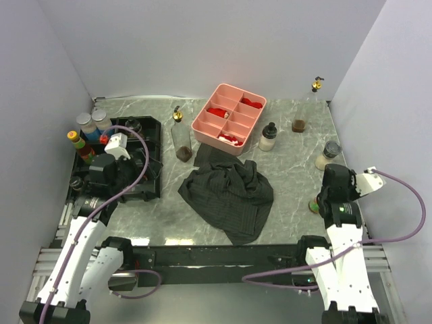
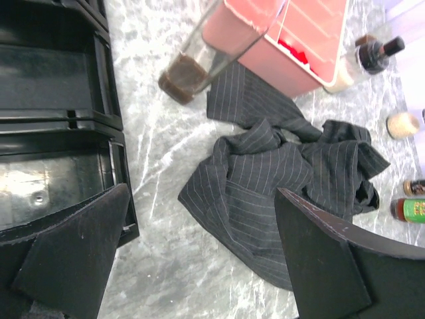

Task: Organize the condiment bottles
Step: Pick up the bottle from the corner of the board, then place the bottle at the center of the board.

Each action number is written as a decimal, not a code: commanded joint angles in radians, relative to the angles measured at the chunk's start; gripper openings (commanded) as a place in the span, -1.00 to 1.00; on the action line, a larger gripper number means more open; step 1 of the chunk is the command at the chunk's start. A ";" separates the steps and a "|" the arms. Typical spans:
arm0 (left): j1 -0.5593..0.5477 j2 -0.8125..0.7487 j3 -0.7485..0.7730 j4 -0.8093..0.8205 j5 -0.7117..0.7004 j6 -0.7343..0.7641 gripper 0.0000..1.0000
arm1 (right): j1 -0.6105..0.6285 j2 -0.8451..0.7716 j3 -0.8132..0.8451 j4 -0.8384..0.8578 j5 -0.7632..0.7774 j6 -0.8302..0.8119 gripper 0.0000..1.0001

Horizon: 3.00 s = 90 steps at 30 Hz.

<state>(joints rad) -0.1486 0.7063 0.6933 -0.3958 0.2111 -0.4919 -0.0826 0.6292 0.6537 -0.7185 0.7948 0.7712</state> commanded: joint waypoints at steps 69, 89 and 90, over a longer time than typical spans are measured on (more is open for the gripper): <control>0.017 -0.263 0.020 -0.081 -0.392 -0.076 0.93 | 1.460 0.833 0.425 0.944 -0.310 -0.521 0.80; -0.014 -0.018 0.133 -0.221 -0.168 -0.113 0.94 | 1.457 0.184 0.160 0.539 -0.082 -0.417 1.00; -0.026 -0.016 0.149 -0.248 -0.171 -0.108 0.94 | 1.457 0.131 0.141 0.548 -0.060 -0.424 1.00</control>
<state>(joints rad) -0.1482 0.6872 0.7464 -0.5739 -0.0132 -0.6136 1.3720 0.8852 0.8646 -0.1303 0.6380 0.3435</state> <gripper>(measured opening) 0.968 0.999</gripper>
